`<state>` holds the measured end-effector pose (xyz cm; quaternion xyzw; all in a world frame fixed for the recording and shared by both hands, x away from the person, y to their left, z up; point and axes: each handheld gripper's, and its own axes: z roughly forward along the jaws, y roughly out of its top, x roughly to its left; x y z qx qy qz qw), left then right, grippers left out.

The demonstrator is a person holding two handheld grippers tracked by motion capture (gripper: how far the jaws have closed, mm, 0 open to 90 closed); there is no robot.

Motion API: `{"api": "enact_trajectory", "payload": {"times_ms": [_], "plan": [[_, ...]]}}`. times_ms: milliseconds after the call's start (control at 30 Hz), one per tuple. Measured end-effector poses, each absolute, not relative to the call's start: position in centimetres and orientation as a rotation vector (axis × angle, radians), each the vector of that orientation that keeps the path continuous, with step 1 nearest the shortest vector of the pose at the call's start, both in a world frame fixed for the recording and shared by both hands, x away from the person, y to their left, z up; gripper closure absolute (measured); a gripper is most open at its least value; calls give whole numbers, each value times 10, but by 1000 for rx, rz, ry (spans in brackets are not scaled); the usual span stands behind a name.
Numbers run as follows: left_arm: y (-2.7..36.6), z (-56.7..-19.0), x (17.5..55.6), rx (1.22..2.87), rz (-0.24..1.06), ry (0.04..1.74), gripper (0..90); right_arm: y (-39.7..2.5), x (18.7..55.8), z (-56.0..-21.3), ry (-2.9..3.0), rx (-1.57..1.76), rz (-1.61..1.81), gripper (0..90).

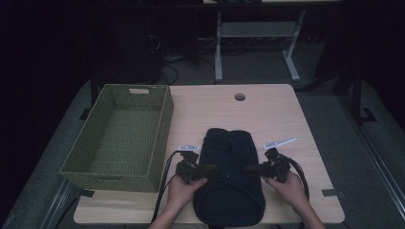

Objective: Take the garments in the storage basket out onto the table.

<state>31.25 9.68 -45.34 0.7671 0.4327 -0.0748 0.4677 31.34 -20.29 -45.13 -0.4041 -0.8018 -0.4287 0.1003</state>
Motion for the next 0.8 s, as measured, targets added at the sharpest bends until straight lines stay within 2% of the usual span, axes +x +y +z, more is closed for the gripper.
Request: {"api": "enact_trajectory", "payload": {"times_ms": [167,333,567,800], "plan": [[87,-447,340,1763,-133,1111,798,-195,347,-439,-2332,-1250,-1323,835],[81,-452,363,1795,-125,1174,779,-186,373,-446,-2302,-1312,-1291,835],[79,-471,370,1867,-162,1230,759,-177,383,-472,-2325,-1343,-1187,836],[82,-471,363,1884,-170,1222,768,-177,379,-472,-2359,-1327,-1167,839]]}}
